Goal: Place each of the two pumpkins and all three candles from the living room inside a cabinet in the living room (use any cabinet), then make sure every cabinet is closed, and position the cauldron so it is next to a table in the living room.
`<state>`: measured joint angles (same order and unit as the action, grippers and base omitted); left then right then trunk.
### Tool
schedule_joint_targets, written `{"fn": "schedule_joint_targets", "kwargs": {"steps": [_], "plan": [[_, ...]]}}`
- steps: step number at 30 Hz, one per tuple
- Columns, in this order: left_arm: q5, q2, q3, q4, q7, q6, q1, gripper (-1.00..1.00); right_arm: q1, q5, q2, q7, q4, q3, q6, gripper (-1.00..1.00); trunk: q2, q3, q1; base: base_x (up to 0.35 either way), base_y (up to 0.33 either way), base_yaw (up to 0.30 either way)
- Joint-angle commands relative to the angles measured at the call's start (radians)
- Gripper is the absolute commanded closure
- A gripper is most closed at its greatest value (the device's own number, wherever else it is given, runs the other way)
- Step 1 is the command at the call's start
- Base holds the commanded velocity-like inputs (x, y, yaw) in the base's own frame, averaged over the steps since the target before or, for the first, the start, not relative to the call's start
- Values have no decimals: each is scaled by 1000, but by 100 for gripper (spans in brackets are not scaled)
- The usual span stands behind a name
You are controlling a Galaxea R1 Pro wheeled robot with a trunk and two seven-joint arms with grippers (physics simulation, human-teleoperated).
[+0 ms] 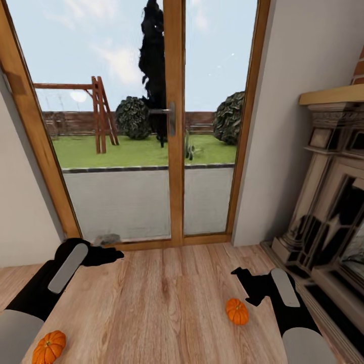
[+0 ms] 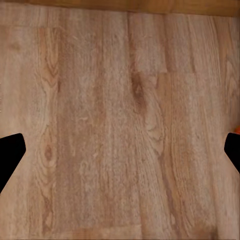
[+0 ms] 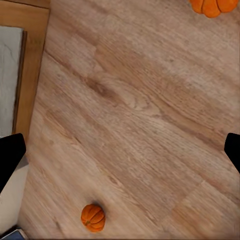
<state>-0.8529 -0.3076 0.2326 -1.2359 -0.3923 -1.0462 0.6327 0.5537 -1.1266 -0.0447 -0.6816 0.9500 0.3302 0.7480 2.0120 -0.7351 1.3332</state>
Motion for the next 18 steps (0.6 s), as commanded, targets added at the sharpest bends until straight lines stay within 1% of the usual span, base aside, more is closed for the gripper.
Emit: {"fn": "schedule_joint_targets", "kwargs": {"steps": [1,3,7,9,15,17,18], "plan": [[-11,-7,-2,-7,-10,-1,1,-100,0,-14,0,-10,1,4,2,-100,8,-4,4,0,0,0],[-18,-18,-6,-21,-10,-1,1,-100,-2,-17,3,-8,1,6,1,-100,22,-11,11,0,0,0],[-60,-29,-8,-48,-10,-1,1,-100,-4,-19,15,-3,1,8,-3,-100,50,-23,27,0,0,0],[-68,-30,-8,-52,-10,-1,1,-100,-4,-19,17,-1,1,8,-5,-100,64,-29,34,0,0,0],[-77,-31,-9,-55,-10,-1,1,-100,-5,-19,24,10,1,9,-8,-100,106,-48,57,0,0,0],[-78,-31,-10,-56,-10,-1,1,-100,-11,-15,35,58,-5,9,-8,-100,120,-54,65,0,0,0],[-80,-31,-9,-56,-10,-1,1,-100,-20,-13,49,87,-15,9,-9,-100,127,-58,69,0,0,0]]}}
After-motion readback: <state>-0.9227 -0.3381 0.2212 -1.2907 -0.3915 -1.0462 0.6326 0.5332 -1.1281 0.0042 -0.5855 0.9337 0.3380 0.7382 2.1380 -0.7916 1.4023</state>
